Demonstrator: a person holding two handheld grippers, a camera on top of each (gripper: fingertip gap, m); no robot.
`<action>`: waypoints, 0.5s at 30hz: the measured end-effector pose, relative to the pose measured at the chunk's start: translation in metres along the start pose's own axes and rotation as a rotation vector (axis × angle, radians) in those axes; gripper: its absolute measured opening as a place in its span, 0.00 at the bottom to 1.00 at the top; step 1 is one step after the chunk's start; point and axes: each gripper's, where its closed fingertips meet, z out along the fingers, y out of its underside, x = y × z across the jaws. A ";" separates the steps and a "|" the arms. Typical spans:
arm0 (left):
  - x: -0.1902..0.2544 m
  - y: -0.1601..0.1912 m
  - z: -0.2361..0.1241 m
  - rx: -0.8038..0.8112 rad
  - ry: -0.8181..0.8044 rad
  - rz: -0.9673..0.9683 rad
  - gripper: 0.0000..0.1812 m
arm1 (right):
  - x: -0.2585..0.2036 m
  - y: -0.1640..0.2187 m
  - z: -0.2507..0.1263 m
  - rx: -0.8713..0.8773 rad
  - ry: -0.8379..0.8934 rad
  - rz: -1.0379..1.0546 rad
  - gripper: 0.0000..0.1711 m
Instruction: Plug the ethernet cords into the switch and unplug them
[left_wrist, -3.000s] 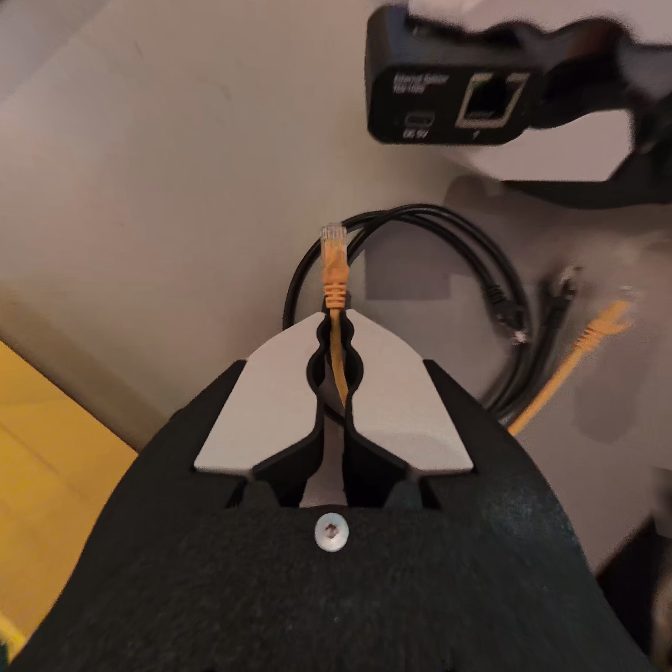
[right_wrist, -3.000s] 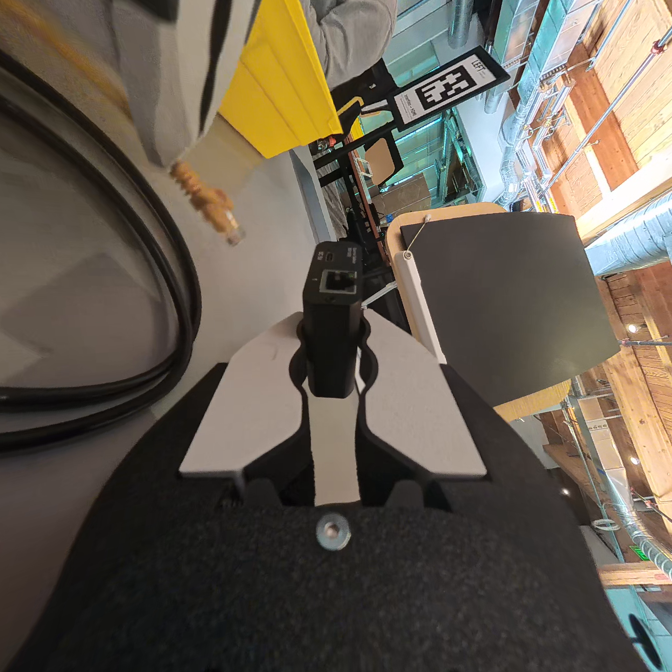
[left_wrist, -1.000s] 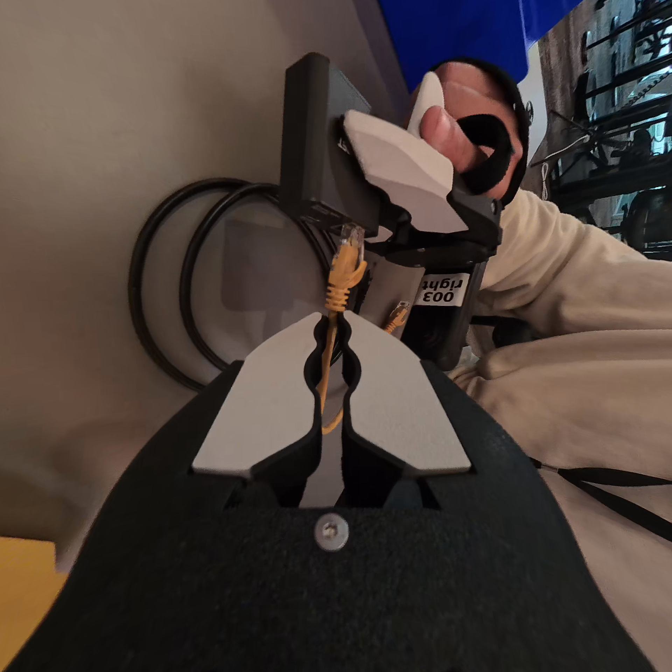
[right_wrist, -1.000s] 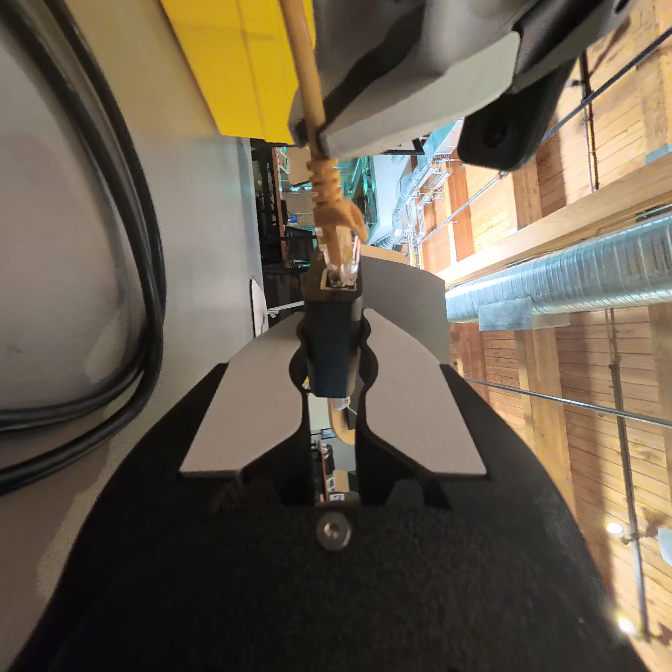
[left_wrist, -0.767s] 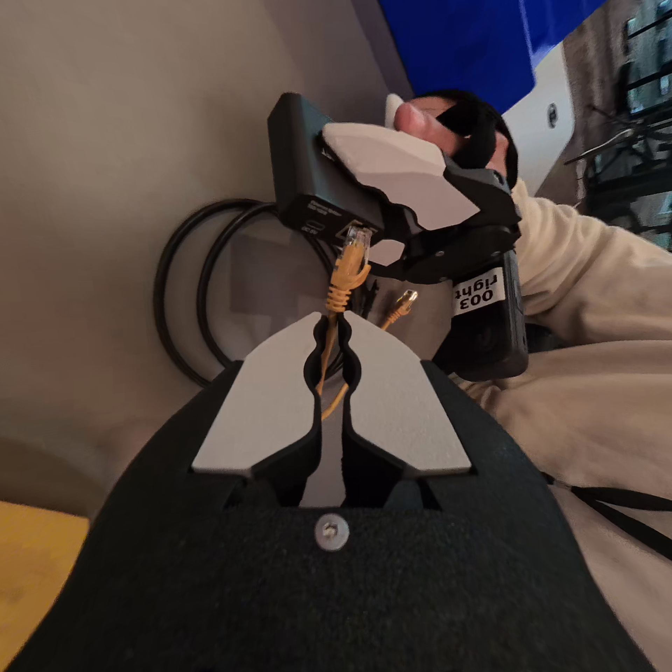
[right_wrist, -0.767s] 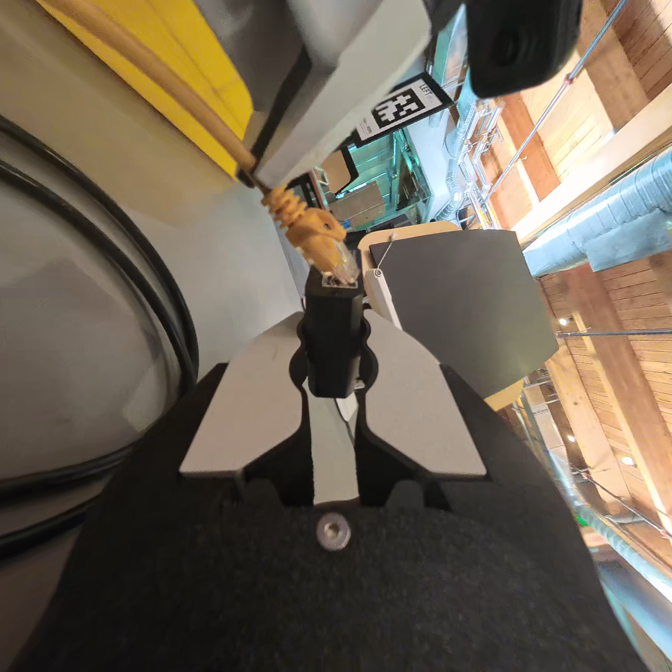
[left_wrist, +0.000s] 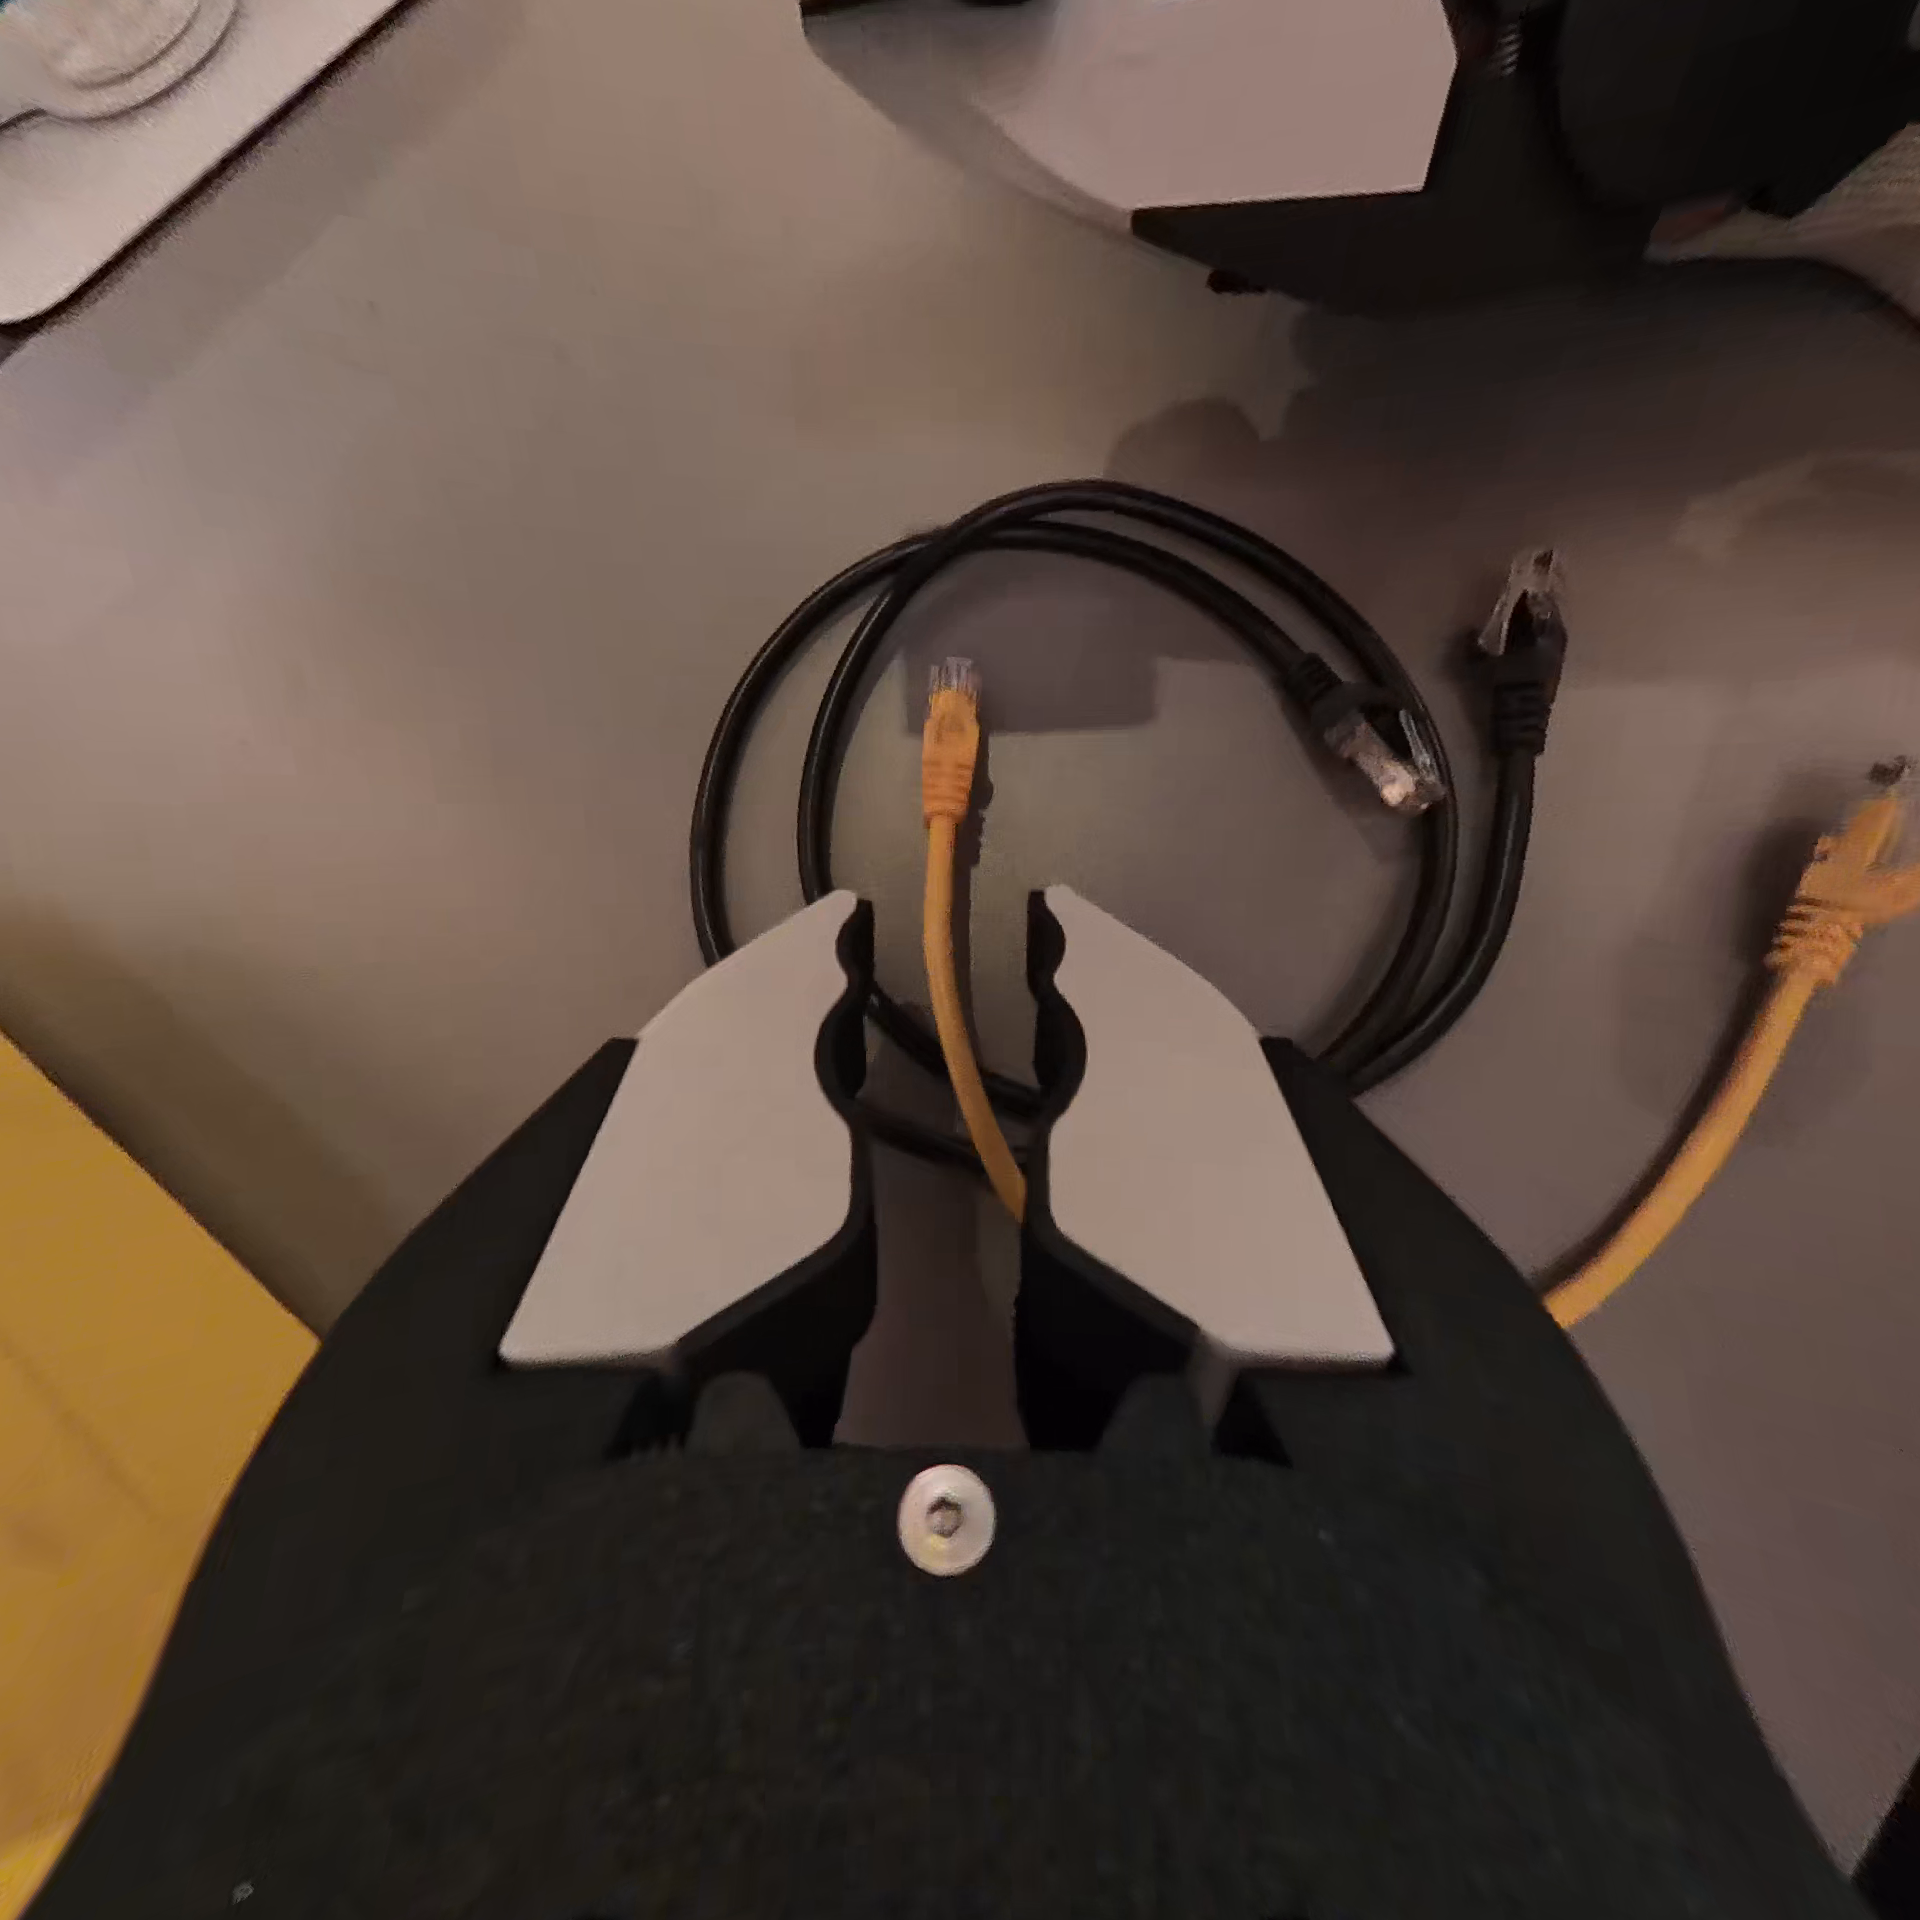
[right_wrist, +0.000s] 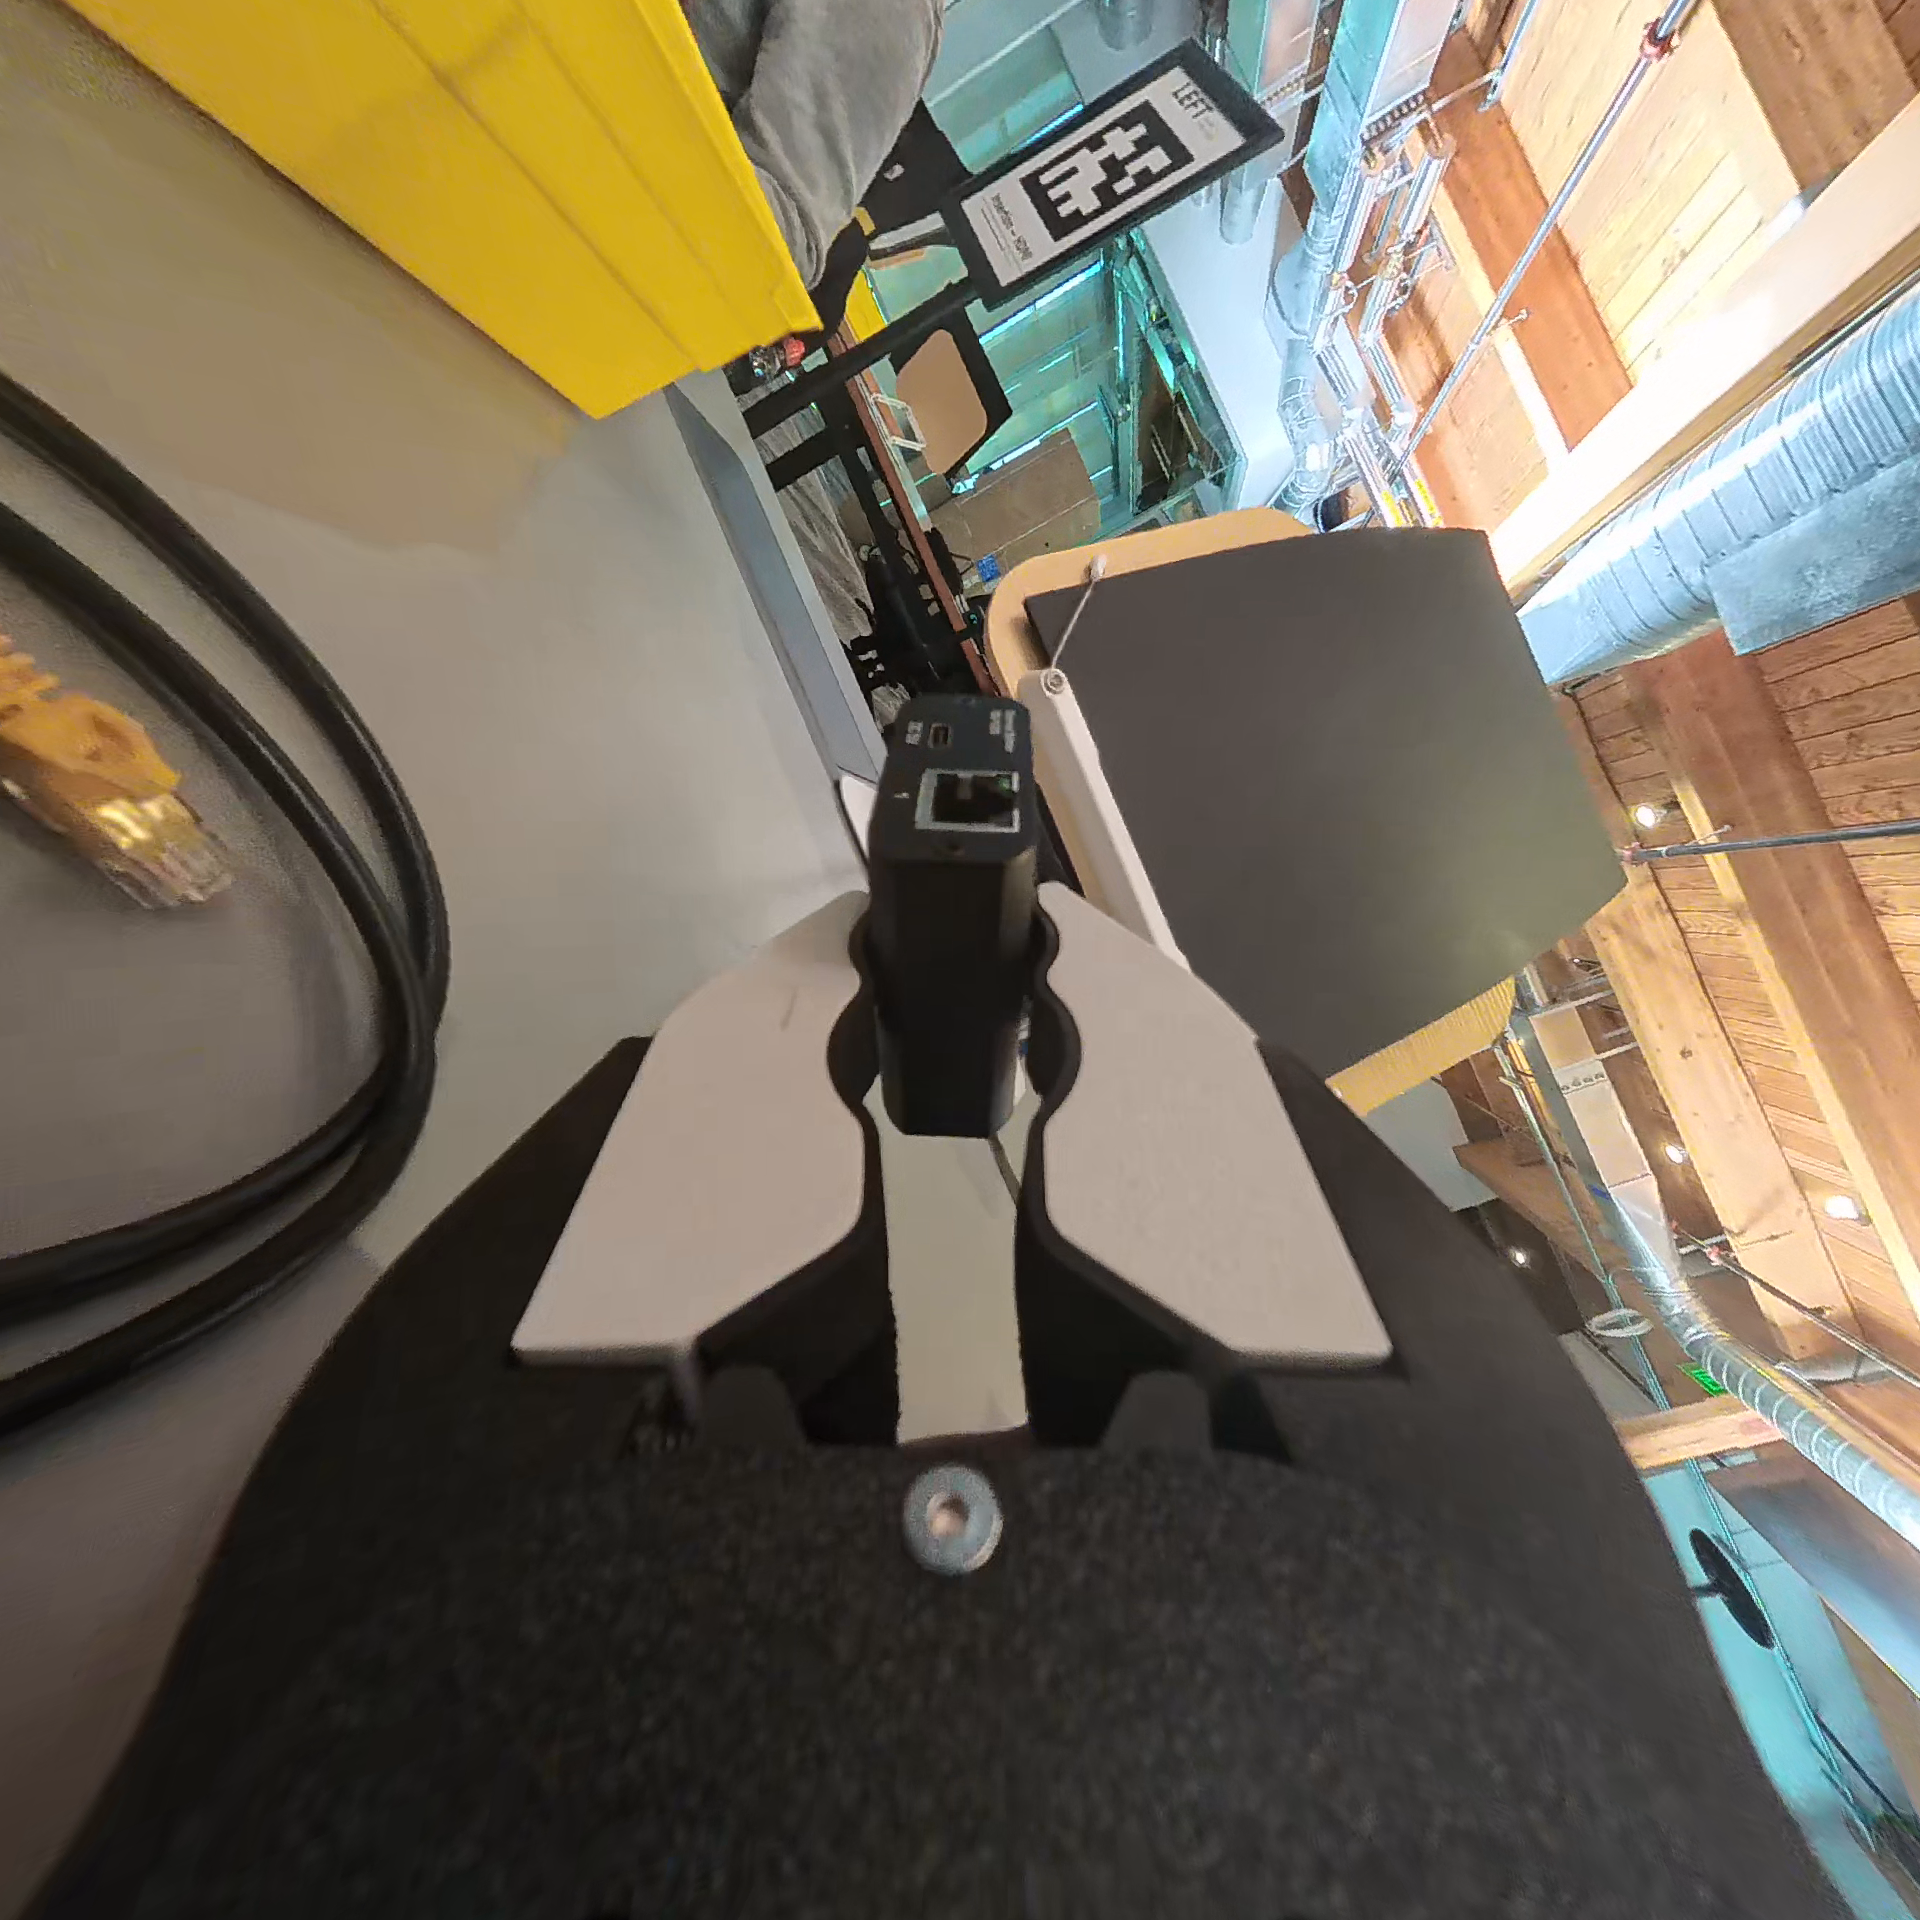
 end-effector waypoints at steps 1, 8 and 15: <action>0.000 0.004 -0.002 0.004 0.002 -0.017 0.17 | 0.000 -0.001 0.000 0.004 0.000 -0.001 0.14; -0.004 0.019 0.010 -0.021 0.038 -0.060 0.18 | -0.001 -0.002 -0.001 0.010 -0.006 -0.001 0.14; -0.003 0.018 0.012 -0.019 0.029 -0.022 0.03 | -0.004 -0.005 0.000 0.020 -0.008 -0.065 0.14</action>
